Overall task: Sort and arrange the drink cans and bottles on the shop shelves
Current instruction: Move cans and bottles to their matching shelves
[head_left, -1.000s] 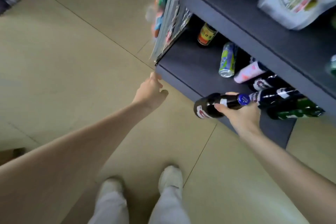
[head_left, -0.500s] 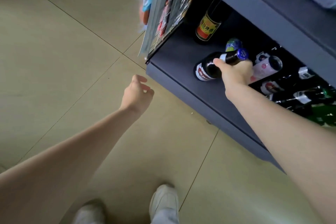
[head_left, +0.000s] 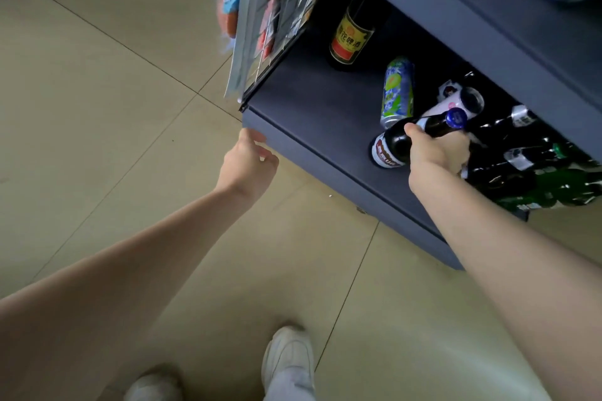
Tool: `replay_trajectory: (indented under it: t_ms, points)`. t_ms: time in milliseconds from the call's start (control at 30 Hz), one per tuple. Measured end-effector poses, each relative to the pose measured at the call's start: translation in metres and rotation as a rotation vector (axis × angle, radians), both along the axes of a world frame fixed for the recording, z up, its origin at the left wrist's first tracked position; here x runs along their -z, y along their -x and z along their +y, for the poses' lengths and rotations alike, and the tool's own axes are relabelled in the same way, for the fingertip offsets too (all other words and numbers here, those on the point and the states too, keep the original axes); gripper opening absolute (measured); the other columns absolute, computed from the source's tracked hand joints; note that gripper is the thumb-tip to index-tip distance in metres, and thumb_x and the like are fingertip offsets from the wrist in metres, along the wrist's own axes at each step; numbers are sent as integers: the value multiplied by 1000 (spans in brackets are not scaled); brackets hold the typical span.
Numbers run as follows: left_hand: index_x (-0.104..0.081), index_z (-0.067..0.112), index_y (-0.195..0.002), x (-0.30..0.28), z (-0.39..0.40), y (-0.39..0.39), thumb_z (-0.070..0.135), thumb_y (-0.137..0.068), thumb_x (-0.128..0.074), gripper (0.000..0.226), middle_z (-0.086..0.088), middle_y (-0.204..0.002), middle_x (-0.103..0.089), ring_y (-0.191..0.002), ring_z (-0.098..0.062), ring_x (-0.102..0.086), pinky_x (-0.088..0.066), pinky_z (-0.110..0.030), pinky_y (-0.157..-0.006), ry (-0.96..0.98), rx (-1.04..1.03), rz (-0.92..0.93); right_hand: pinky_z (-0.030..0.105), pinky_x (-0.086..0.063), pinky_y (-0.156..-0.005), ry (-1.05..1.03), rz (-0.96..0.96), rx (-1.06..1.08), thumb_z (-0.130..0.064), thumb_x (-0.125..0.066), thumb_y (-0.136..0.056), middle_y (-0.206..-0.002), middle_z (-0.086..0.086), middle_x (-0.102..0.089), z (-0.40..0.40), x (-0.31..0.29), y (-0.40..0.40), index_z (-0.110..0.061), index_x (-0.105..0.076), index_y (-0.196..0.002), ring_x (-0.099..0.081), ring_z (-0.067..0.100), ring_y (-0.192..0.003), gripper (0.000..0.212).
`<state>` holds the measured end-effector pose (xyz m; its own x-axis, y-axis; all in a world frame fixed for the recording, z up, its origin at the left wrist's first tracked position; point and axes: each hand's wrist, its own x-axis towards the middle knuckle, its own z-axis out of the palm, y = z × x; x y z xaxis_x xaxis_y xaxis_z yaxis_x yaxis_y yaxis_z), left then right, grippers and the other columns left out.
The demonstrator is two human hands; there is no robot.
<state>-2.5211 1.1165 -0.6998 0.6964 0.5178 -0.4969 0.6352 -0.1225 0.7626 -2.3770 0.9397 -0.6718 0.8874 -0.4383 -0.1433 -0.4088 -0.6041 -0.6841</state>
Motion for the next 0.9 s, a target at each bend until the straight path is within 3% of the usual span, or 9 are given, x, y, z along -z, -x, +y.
replay_trajectory:
  t_ms: [300, 533, 767, 900]
  points:
    - [-42, 11, -123, 5, -37, -28, 12, -91, -43, 32, -6, -111, -61, -99, -26, -54, -38, -26, -70, -24, 113, -12, 38, -46, -94, 23, -45, 57, -32, -77, -72, -126, 13, -59, -56, 6, -26, -10, -52, -125, -56, 32, -114, 62]
    - [-42, 13, -122, 7, -45, -34, 11, -90, -43, 32, -5, -110, -61, -98, -26, -55, -39, -27, -71, -38, 137, 1, 53, -53, -83, -6, 17, 182, -33, -78, -70, -123, 17, -59, -73, 12, -53, -11, -47, -127, -62, 37, -104, 68]
    - [-42, 12, -123, 8, -42, -46, 13, -91, -43, 32, -6, -112, -61, -103, -25, -52, -37, -26, -71, -39, 131, -14, 49, -47, -94, 21, 3, 135, -26, -74, -76, -135, 17, -50, -74, 17, -70, -7, -43, -128, -57, 35, -113, 64]
    - [-42, 13, -122, 16, -47, -46, 13, -91, -43, 31, -7, -112, -60, -101, -25, -52, -37, -27, -71, -23, 128, -20, 38, -47, -94, -18, -29, 215, -19, -67, -80, -133, 20, -46, -73, 20, -42, 1, -42, -128, -53, 31, -114, 58]
